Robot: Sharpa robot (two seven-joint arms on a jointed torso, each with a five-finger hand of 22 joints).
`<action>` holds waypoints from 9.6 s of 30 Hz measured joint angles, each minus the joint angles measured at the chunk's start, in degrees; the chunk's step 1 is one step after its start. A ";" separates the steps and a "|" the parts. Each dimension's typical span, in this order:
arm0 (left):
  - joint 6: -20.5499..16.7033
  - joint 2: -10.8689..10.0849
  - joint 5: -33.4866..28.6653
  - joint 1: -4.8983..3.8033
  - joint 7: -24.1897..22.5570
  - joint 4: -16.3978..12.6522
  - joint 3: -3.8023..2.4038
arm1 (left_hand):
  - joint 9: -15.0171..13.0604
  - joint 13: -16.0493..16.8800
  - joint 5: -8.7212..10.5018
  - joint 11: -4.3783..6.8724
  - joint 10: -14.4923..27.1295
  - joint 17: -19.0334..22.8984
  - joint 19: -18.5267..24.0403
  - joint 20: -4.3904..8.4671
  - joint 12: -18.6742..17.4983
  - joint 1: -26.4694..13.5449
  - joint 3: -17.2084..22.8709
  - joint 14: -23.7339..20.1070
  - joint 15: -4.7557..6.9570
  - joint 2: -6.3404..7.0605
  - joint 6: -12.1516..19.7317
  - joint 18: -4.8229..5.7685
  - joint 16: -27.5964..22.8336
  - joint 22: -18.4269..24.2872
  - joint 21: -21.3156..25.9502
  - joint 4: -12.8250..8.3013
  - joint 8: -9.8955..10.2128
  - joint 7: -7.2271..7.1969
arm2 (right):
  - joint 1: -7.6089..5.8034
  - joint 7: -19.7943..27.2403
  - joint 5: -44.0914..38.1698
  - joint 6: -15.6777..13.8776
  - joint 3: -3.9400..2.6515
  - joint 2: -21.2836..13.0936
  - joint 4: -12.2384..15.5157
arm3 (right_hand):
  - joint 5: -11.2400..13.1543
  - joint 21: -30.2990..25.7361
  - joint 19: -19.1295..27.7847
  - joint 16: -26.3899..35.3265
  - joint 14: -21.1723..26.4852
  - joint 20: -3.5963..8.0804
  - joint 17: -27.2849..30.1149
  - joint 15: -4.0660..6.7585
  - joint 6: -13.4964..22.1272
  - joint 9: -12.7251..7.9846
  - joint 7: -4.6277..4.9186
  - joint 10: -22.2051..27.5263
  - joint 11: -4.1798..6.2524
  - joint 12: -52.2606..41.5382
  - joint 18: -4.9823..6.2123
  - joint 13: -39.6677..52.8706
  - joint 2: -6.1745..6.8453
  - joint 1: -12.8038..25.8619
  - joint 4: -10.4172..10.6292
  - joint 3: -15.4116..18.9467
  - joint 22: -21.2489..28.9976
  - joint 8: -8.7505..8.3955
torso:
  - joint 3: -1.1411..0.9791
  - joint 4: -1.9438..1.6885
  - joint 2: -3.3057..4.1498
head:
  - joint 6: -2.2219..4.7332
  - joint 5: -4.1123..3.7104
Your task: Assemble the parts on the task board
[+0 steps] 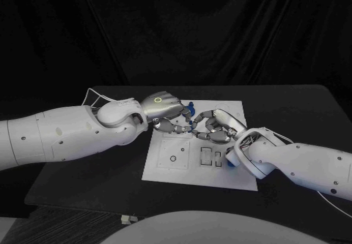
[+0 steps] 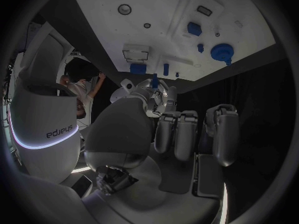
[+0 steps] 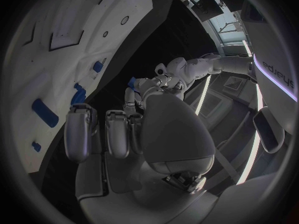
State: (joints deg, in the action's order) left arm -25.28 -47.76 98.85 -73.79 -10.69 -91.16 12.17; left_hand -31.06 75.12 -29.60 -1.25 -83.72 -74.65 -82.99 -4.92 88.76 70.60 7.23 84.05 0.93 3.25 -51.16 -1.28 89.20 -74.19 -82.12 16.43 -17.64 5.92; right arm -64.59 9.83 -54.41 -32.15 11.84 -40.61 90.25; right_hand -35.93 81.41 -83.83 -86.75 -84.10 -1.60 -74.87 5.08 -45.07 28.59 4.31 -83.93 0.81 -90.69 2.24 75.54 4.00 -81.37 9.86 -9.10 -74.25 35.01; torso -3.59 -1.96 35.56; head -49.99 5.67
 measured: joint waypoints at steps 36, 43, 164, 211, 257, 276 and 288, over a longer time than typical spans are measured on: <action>8.04 1.87 0.11 -0.05 -0.34 1.05 0.04 | 1.14 0.00 2.80 0.03 0.01 0.00 -0.68 -0.09 0.00 1.05 10.52 0.00 0.01 1.11 -5.86 0.01 0.00 0.00 0.05 -0.25 6.13 -1.10 | 0.01 -0.37 -0.72 0.07 -0.03 0.08 -0.09 | 0.02 0.00 0.00 0.00 0.00 0.00 0.00 0.00 0.01 -0.16 0.01 0.00 0.00 0.00 0.00 0.00 0.59 -0.61 -0.86 -0.87 0.00 0.00 | 0.00 0.02 0.09 | 0.00 -0.12; 8.00 1.84 0.13 -0.05 -1.04 1.25 0.04 | 1.11 0.00 3.48 0.03 0.00 0.00 -0.68 -0.09 0.00 1.80 13.16 0.00 0.01 1.28 -5.86 0.01 0.00 0.00 0.05 -0.29 6.55 -1.10 | 0.01 -0.44 -0.72 0.07 -0.02 0.08 -0.09 | 0.02 0.00 0.00 0.00 0.00 0.00 0.00 0.00 0.01 -0.16 0.01 0.00 0.00 0.00 0.00 0.00 0.59 -0.61 -0.86 -0.87 0.00 0.00 | 0.00 0.03 0.09 | 0.00 0.02; 4.90 1.31 -8.28 6.79 20.62 7.29 0.07 | -0.86 0.00 -0.06 1.25 0.00 0.00 -1.29 1.54 -0.01 -0.49 20.06 -0.22 1.25 1.49 -6.83 0.00 0.00 0.00 -1.16 -9.50 9.22 -0.37 | 0.10 -1.55 -0.82 -0.04 0.00 -5.96 1.83 | 10.63 -2.98 0.61 0.72 -0.05 -0.66 0.00 -1.29 0.74 -1.46 -0.29 -0.50 -0.51 0.00 0.02 0.00 -1.45 -0.20 0.00 -1.73 0.00 1.00 | -0.04 -0.01 0.06 | 0.00 0.54; 8.66 2.65 -6.26 7.54 16.90 11.25 -0.08 | -8.84 0.00 2.13 1.27 0.01 0.00 -1.29 1.54 0.00 -1.31 18.39 -0.22 1.25 0.67 -6.75 0.01 0.00 0.00 -1.16 -10.18 7.53 -0.41 | 0.11 -2.58 -0.82 2.21 0.00 -5.69 1.62 | 2.87 -2.99 0.61 0.72 -0.05 -0.66 0.00 -1.29 1.06 -1.85 0.01 -0.50 -0.51 0.00 0.02 0.00 -1.46 -0.22 -1.41 -2.04 0.00 2.17 | -0.03 -0.01 0.05 | 0.00 0.36; 9.32 2.68 -6.22 7.69 17.09 11.50 -0.12 | -12.29 0.00 15.77 0.07 -0.18 0.00 -0.53 0.75 0.00 -3.72 12.05 -0.21 1.19 1.71 -3.15 0.00 0.00 0.00 -0.06 -6.07 5.53 0.34 | 0.15 -3.01 -0.83 2.84 0.00 -5.56 1.61 | 2.86 -2.99 0.61 0.72 -0.04 -0.66 0.00 -1.29 1.08 -1.85 0.03 -0.50 -0.51 0.00 0.02 0.00 -2.13 -0.88 -1.42 -2.04 0.00 2.18 | -0.03 0.00 0.05 | 0.00 0.41; 9.26 2.34 -6.22 7.76 17.67 11.36 -0.12 | -14.96 0.00 21.45 -0.30 -0.09 0.00 -0.09 0.28 0.00 -4.33 5.75 -0.50 0.28 1.11 -0.18 0.00 0.00 0.00 0.40 -3.87 4.83 -0.17 | 0.21 -3.08 -0.84 3.17 0.00 -5.48 1.54 | 2.86 -2.99 0.61 0.72 -0.04 -0.66 0.00 -1.29 1.08 -1.85 0.03 -0.50 -0.52 0.00 0.02 0.00 -2.13 -0.88 -1.42 -2.04 0.00 2.18 | -0.05 -0.01 0.06 | 0.00 0.42; 9.06 1.86 -5.26 7.81 18.17 11.24 -0.09 | -15.52 0.00 22.77 -0.30 -0.09 0.00 -0.08 0.28 0.00 -4.33 5.26 -0.50 0.28 1.11 1.15 0.00 0.00 0.00 0.40 -3.39 3.37 -0.01 | 0.22 -3.13 -0.84 3.34 0.00 -5.46 1.50 | 2.86 -2.99 0.61 0.72 -0.05 -0.66 0.00 -1.29 1.47 -1.85 0.42 -0.50 -0.52 0.00 0.02 0.00 -2.13 -0.88 -1.42 -2.04 0.00 2.18 | -0.05 -0.01 0.04 | 0.00 0.43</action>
State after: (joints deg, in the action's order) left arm -16.22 -45.90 93.58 -65.97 7.48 -79.92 12.08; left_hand -46.58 75.12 -6.83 -1.54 -83.81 -74.65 -83.07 -4.63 88.76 66.27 12.48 83.56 1.21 4.36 -50.02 -1.28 89.20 -74.19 -81.72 13.04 -14.27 5.91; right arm -64.37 6.70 -55.25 -28.81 11.84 -46.07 91.75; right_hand -33.07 78.43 -83.22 -86.03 -84.14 -2.25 -74.87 3.79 -43.60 26.74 4.72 -84.43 0.29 -90.69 2.26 75.55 1.88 -82.25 8.44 -11.14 -74.25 37.19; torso -3.64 -1.96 35.60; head -49.99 6.11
